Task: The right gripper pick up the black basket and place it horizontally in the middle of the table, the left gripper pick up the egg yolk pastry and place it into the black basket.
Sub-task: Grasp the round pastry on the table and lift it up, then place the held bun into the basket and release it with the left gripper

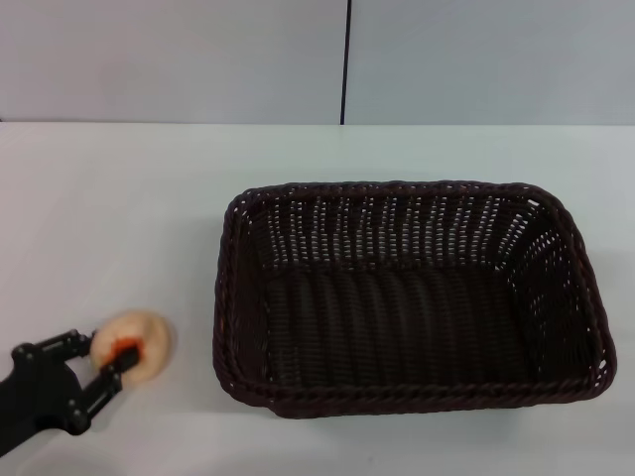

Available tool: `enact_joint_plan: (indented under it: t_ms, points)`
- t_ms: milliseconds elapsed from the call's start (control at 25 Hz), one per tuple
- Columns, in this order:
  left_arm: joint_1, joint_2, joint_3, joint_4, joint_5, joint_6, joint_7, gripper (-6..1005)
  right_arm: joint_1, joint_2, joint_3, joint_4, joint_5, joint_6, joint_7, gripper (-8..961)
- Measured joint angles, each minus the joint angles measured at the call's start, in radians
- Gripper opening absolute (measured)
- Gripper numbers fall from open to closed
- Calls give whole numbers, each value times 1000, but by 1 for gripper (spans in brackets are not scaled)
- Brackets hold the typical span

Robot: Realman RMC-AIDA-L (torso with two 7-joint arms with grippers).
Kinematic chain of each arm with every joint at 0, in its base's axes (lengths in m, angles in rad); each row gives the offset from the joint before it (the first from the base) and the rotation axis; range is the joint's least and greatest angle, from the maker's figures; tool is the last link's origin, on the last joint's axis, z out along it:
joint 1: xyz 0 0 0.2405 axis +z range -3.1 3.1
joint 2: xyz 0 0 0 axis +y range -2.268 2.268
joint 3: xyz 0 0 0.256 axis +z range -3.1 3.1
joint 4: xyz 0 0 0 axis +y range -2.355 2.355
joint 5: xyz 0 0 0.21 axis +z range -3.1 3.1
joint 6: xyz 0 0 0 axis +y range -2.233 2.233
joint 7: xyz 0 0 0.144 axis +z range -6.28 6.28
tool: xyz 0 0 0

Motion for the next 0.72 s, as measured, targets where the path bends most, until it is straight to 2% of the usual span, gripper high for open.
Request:
enact_joint_plan:
  t_ms: [120, 320, 440, 600, 720]
  points:
    - [0, 0, -57, -3, -3, 59, 58, 443, 2, 0, 5, 46, 18, -9, -1, 783]
    - [-15, 4, -151, 1, -4, 183, 61, 327, 7, -3, 30, 120, 32, -10, -1, 783]
    - [-38, 3, -201, 5, -4, 268, 66, 298, 7, -1, 50, 148, 34, -12, -2, 783]
    - [-102, -3, -213, -18, -3, 351, 69, 261, 11, -1, 52, 173, 34, -25, -2, 783]
    - [-162, -5, -206, -103, 4, 347, 75, 238, 11, -2, 52, 186, 34, -33, -2, 783]
